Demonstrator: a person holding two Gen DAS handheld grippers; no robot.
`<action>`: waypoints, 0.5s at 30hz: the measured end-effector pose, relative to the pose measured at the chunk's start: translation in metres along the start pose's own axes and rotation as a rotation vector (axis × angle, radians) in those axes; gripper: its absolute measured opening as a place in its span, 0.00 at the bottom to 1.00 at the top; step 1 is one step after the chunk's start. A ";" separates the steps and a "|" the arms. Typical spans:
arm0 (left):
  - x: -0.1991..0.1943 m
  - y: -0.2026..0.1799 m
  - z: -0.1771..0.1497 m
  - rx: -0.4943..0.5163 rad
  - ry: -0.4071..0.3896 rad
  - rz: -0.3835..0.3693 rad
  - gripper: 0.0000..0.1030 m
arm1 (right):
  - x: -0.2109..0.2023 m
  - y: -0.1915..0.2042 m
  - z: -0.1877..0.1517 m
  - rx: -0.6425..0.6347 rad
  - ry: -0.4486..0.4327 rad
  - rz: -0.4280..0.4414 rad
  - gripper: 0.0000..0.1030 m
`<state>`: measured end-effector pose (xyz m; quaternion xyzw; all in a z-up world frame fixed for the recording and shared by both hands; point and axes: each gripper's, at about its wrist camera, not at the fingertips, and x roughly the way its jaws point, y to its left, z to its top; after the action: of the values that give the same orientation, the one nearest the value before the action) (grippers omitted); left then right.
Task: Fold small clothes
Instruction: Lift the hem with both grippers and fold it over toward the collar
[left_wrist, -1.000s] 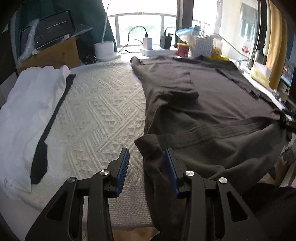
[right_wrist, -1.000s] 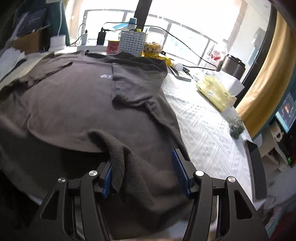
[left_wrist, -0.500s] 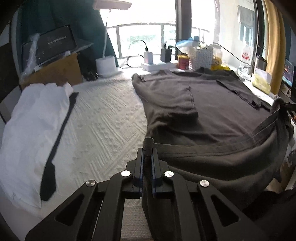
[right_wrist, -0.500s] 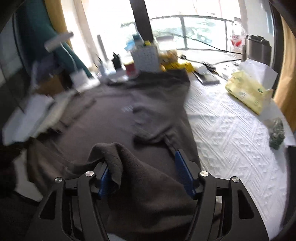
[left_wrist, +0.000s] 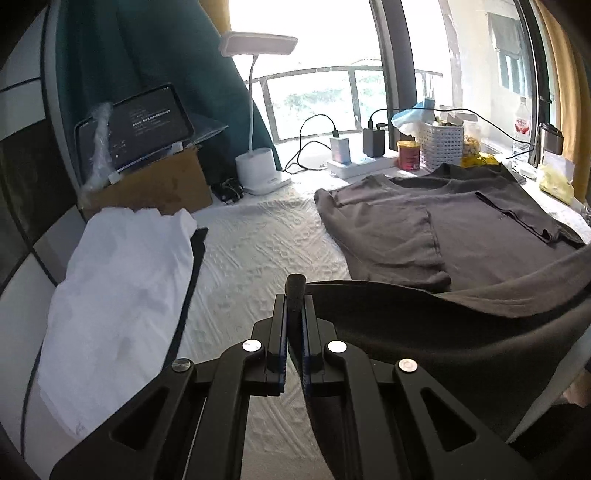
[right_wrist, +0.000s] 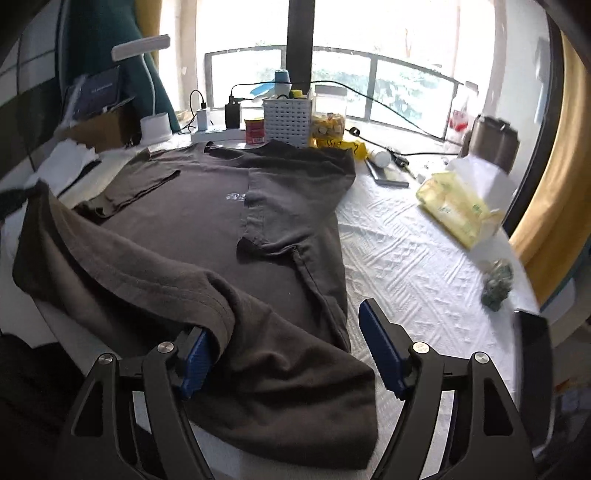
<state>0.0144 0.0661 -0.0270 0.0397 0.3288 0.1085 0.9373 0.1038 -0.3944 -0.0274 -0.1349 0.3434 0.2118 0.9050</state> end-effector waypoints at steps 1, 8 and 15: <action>0.000 0.000 0.002 0.002 -0.005 0.003 0.05 | -0.006 0.009 -0.001 -0.023 0.002 0.028 0.75; 0.007 -0.005 0.005 0.017 0.006 0.011 0.05 | -0.001 0.050 -0.008 -0.005 0.053 -0.054 0.75; 0.010 -0.004 -0.001 0.023 0.019 0.012 0.05 | 0.023 0.085 -0.011 0.000 0.055 -0.100 0.75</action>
<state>0.0220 0.0648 -0.0340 0.0514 0.3385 0.1107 0.9330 0.0724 -0.3181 -0.0596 -0.1577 0.3608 0.1624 0.9048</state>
